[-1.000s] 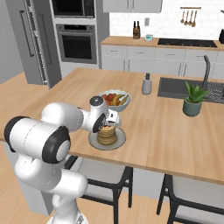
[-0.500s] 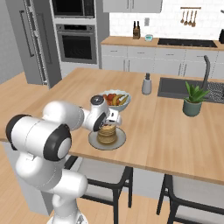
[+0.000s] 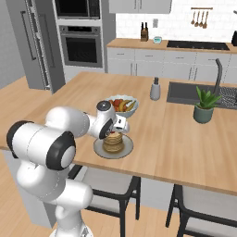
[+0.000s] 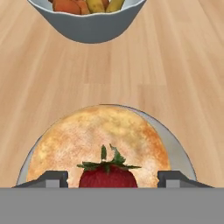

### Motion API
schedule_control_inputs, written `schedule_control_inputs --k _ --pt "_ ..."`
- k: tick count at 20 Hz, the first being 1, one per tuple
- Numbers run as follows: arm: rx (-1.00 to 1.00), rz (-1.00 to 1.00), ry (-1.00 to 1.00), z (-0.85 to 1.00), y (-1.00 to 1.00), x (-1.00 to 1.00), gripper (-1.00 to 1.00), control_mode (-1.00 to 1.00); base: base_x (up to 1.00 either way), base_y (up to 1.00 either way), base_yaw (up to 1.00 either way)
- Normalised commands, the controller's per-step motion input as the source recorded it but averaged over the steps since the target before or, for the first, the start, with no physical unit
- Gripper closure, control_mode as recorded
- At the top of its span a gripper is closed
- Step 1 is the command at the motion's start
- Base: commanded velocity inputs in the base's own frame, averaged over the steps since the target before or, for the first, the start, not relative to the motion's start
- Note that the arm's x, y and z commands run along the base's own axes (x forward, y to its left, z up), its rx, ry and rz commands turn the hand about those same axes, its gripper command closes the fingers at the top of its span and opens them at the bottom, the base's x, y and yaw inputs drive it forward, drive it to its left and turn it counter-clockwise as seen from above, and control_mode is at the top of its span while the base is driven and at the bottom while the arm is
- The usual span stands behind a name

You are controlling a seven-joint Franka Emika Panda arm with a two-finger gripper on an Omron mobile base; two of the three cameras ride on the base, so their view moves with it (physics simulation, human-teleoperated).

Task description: Take the strawberry from the fridge and place it on top of the pancake, located on the dining counter.

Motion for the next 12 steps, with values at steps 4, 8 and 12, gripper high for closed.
schedule_control_inputs --k 4,8,12 --pt "0.0 0.0 -0.01 -0.01 0.0 -0.46 -1.0 -1.0 0.0 0.0 0.0" --pt "0.0 0.0 0.0 0.0 0.0 -0.31 -1.0 -1.0 0.0 0.0 0.0" --pt "0.0 0.0 0.0 0.0 0.0 -0.08 -1.0 -1.0 0.0 0.0 0.0"
